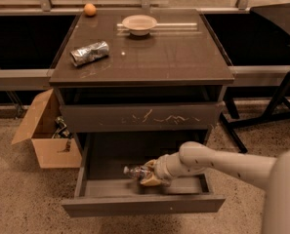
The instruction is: Pick water bottle from middle drawer and place on counter
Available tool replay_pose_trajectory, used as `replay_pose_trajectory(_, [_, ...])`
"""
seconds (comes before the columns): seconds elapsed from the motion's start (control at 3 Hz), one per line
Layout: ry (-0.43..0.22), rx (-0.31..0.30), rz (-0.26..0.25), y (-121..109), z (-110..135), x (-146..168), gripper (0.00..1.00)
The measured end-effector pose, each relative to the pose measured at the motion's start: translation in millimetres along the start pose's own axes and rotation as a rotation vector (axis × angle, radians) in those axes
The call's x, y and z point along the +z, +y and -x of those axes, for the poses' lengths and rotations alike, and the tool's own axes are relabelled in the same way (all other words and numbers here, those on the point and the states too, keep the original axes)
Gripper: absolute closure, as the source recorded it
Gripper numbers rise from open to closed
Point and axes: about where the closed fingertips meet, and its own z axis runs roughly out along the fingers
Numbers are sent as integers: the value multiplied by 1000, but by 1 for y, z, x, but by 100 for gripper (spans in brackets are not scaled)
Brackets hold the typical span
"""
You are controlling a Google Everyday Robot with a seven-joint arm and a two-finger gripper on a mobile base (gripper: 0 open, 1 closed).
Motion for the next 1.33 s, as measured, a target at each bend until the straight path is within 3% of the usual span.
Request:
replay_pose_trajectory(0.33, [-117,-46,-38,32,19,-48,100])
replay_pose_trajectory(0.67, [-121,-10,-92,29,-3,-72,100])
replay_pose_trajectory(1.0, [-121,-10,-92,29,-3,-72,100])
replay_pose_trajectory(1.33, [-173,-96,-101,21,25,-110,100])
